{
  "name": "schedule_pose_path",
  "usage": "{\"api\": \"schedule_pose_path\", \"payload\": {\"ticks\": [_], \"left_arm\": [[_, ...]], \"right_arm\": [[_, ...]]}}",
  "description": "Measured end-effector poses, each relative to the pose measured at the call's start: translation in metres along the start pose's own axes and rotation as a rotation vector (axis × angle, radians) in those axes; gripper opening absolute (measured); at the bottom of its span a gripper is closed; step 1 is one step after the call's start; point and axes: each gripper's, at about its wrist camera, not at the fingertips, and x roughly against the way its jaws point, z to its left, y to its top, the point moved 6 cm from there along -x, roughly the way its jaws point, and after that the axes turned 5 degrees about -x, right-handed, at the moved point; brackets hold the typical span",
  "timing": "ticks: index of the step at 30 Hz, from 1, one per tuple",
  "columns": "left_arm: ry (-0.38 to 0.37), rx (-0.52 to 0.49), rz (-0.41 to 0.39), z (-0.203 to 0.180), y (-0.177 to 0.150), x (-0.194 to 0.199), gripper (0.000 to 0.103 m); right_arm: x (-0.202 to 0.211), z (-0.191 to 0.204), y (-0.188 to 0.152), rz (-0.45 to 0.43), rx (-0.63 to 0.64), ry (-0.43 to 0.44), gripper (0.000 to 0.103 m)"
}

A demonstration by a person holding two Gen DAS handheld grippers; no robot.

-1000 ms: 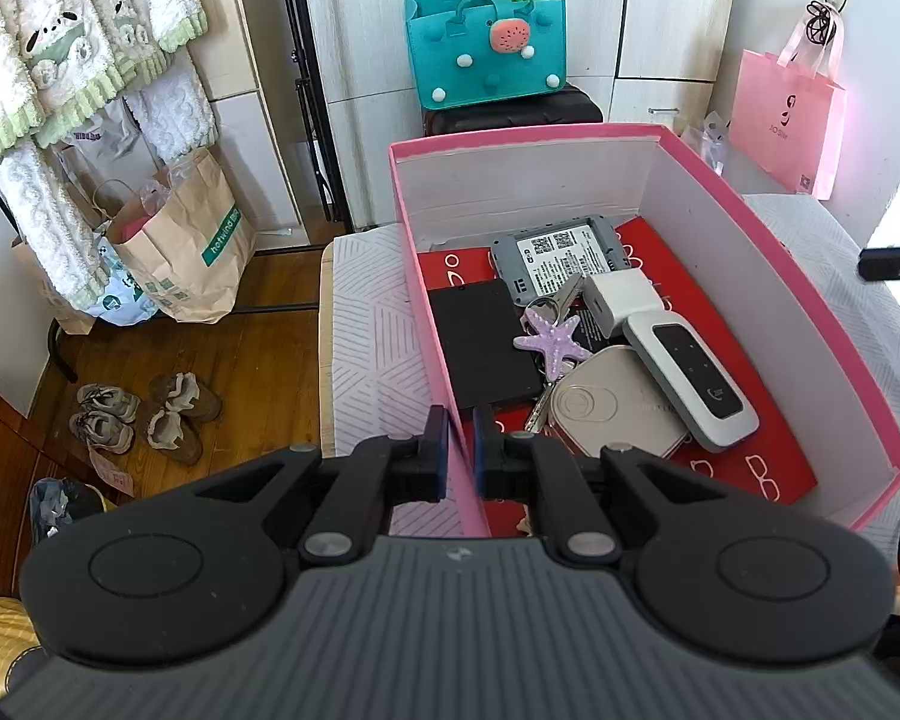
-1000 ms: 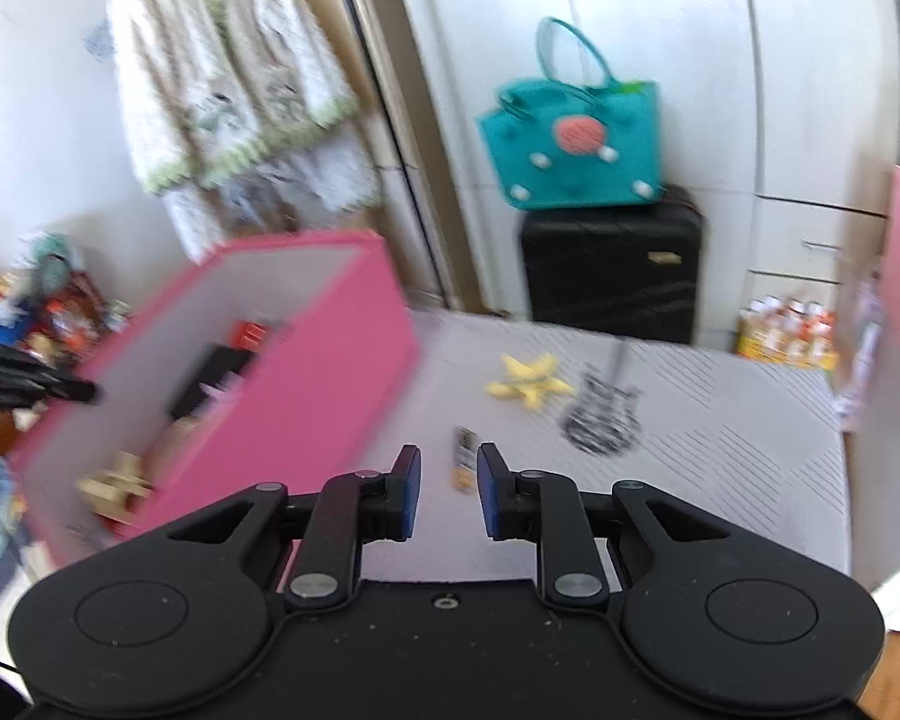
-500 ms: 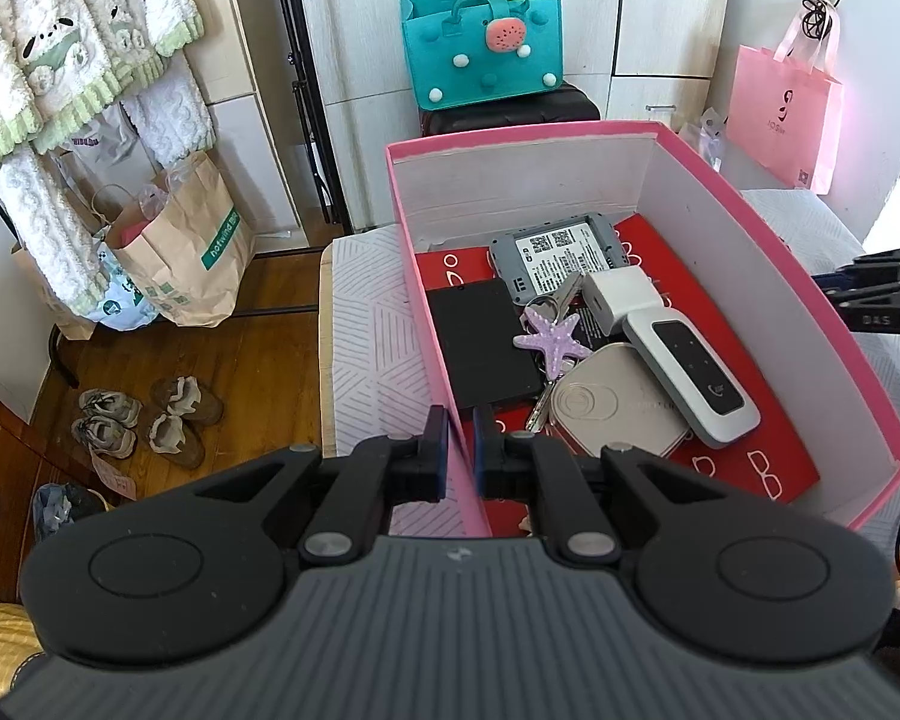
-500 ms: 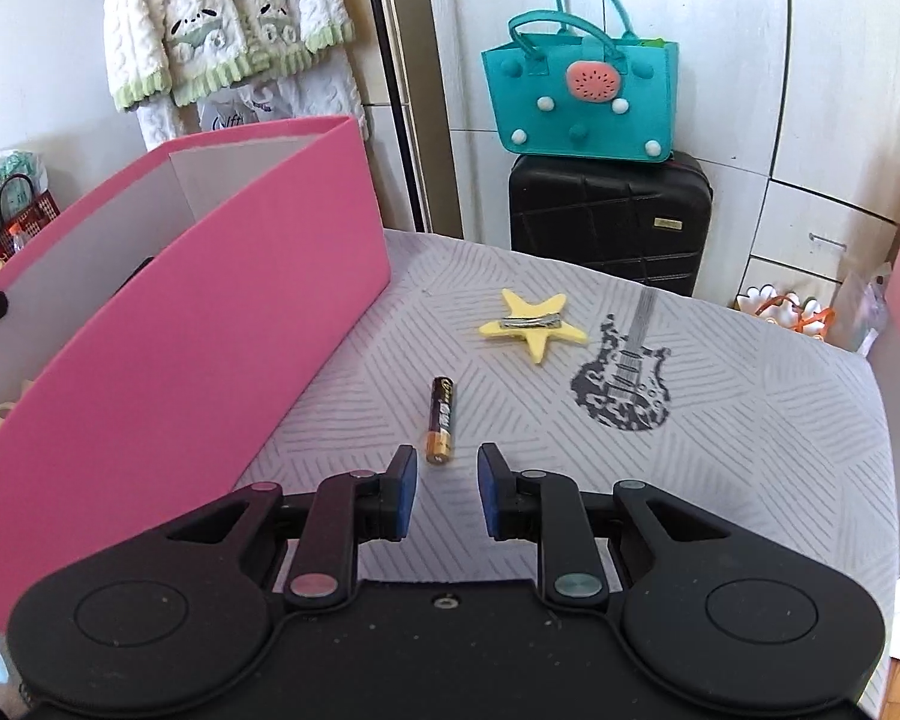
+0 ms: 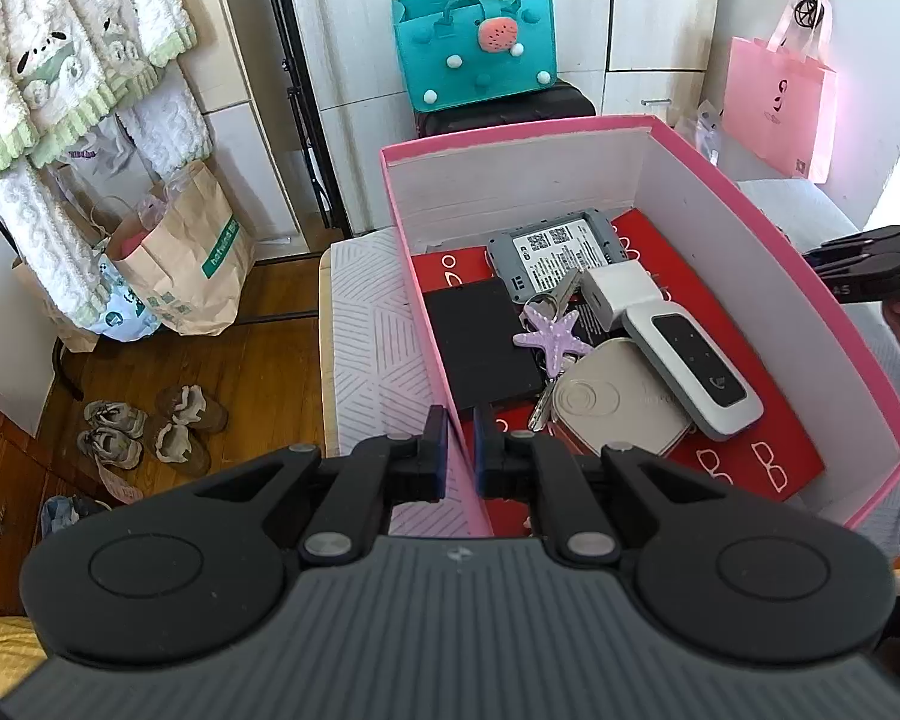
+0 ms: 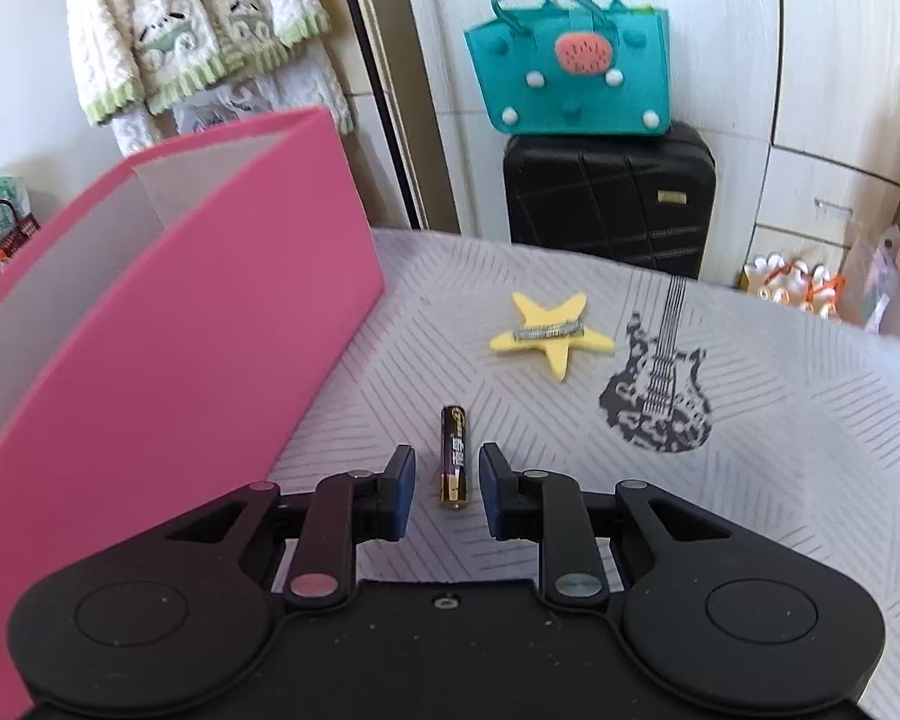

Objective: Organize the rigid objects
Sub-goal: 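Close the right gripper on the remaining AA battery, then carry the AA battery with the right gripper into the pink box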

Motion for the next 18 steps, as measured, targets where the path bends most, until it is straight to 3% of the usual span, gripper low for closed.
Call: {"api": "schedule_pose_path", "payload": {"ticks": [2, 3, 8, 18], "left_arm": [[0.007, -0.016, 0.003, -0.002, 0.000, 0.000, 0.007], [0.013, -0.027, 0.006, -0.003, 0.001, 0.000, 0.007], [0.030, -0.066, 0.017, -0.008, 0.002, -0.001, 0.007], [0.043, -0.069, 0.013, -0.008, 0.001, -0.001, 0.007]], "right_arm": [[-0.002, 0.003, -0.001, -0.015, 0.027, -0.015, 0.026], [-0.002, 0.006, -0.002, -0.015, 0.053, -0.019, 0.012], [0.012, 0.000, 0.001, -0.047, -0.002, -0.009, 0.011], [0.069, 0.031, 0.030, -0.179, 0.060, 0.045, 0.011]]}}
